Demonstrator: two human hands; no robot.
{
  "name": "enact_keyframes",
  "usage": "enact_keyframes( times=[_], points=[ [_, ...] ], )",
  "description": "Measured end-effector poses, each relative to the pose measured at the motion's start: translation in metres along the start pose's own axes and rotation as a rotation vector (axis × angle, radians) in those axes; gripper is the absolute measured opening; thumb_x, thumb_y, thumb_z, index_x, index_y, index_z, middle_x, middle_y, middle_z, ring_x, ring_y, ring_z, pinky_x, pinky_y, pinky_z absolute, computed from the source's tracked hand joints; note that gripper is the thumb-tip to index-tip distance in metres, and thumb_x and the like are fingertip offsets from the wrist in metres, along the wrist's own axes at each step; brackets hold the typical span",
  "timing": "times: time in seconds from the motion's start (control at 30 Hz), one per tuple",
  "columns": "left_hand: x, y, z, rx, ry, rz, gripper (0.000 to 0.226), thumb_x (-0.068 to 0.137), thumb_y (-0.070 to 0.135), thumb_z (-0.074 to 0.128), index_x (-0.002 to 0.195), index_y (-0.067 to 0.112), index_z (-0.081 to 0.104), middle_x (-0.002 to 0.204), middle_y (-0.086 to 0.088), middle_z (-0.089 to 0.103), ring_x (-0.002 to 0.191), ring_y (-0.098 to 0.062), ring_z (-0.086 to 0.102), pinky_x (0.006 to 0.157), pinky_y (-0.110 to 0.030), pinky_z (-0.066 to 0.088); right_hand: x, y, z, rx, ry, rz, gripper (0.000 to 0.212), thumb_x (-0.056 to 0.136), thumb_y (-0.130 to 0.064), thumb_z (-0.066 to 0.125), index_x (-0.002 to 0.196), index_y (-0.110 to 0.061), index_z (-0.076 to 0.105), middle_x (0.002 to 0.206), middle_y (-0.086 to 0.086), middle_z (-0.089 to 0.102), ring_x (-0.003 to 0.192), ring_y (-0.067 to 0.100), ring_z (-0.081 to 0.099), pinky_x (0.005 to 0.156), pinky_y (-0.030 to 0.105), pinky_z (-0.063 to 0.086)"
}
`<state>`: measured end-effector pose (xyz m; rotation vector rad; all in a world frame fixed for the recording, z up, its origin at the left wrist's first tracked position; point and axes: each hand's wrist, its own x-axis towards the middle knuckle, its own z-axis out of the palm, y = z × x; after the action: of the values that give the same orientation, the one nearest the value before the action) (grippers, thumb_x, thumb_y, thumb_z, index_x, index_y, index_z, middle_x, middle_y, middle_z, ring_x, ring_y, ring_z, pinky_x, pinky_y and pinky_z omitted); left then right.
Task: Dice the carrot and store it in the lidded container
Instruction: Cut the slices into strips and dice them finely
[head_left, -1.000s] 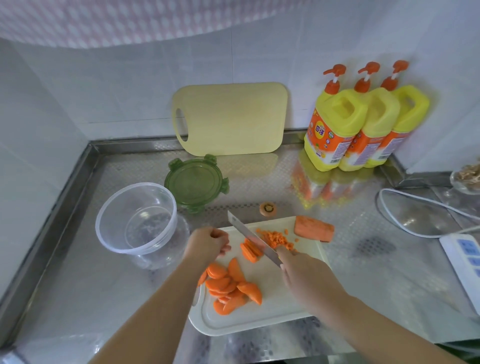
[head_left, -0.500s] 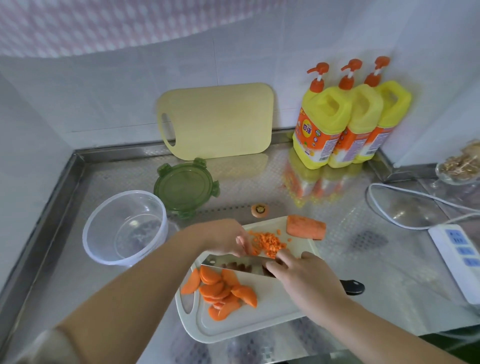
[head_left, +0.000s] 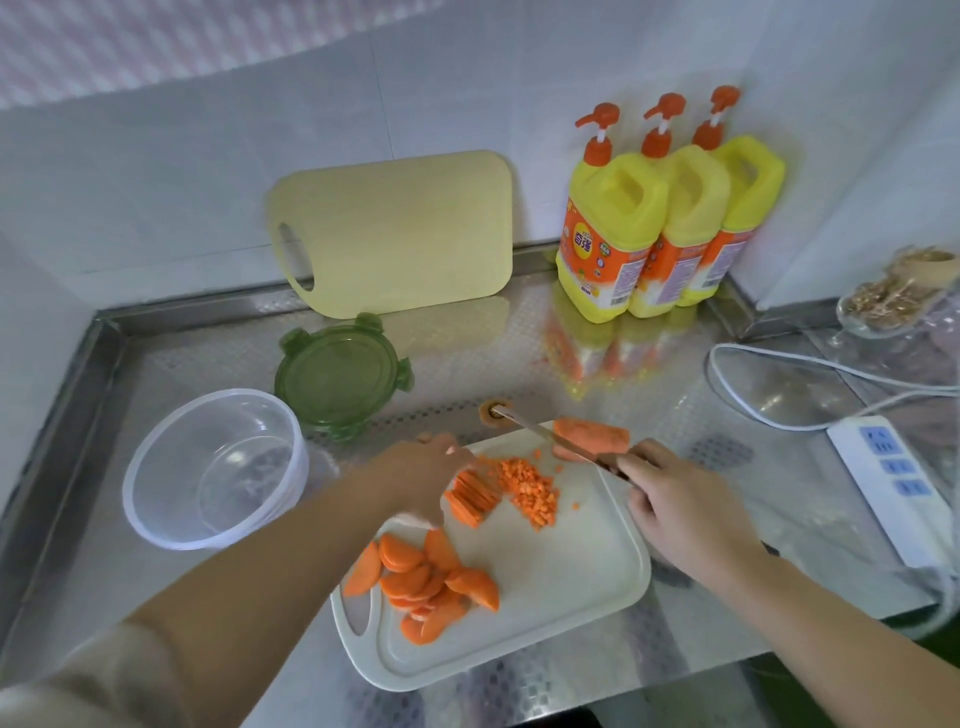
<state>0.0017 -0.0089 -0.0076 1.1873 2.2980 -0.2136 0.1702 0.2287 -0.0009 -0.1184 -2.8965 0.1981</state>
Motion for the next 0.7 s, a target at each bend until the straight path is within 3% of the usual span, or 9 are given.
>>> enact_keyframes(
  times=[0.1, 0.53, 0.7],
  points=[
    [0.002, 0.014, 0.002, 0.170, 0.010, 0.019, 0.085, 0.073, 0.033, 0.072, 0.144, 0.029, 0.026, 0.137, -0.005, 0.028, 0.122, -0.025, 0.037, 0.090, -0.032, 0.040, 0.005, -0.005, 0.004, -0.014, 0.001, -0.007, 0.027, 0.062, -0.004, 0.069, 0.084, -0.018, 0.067, 0.080, -0.003, 0.062, 0.038, 0.022, 0.049, 0.040, 0.021, 0.023],
    [0.005, 0.028, -0.006, 0.200, 0.031, -0.007, 0.058, 0.080, 0.032, 0.066, 0.132, 0.019, 0.042, 0.129, -0.006, 0.040, 0.116, -0.025, 0.045, 0.088, -0.032, 0.039, 0.006, -0.012, 0.008, 0.059, -0.074, 0.005, 0.029, 0.063, -0.002, 0.073, 0.085, -0.018, 0.066, 0.087, -0.005, 0.062, 0.038, 0.019, 0.049, 0.035, 0.024, 0.028],
    [0.000, 0.032, -0.002, 0.115, 0.025, -0.082, 0.053, 0.079, 0.030, 0.064, 0.126, 0.017, 0.042, 0.121, -0.003, 0.043, 0.100, -0.027, 0.056, 0.063, -0.034, 0.041, 0.009, -0.022, 0.006, 0.110, -0.098, -0.010, 0.037, 0.064, -0.001, 0.074, 0.093, -0.022, 0.069, 0.085, -0.005, 0.062, 0.041, 0.016, 0.051, 0.038, 0.019, 0.025]
  ],
)
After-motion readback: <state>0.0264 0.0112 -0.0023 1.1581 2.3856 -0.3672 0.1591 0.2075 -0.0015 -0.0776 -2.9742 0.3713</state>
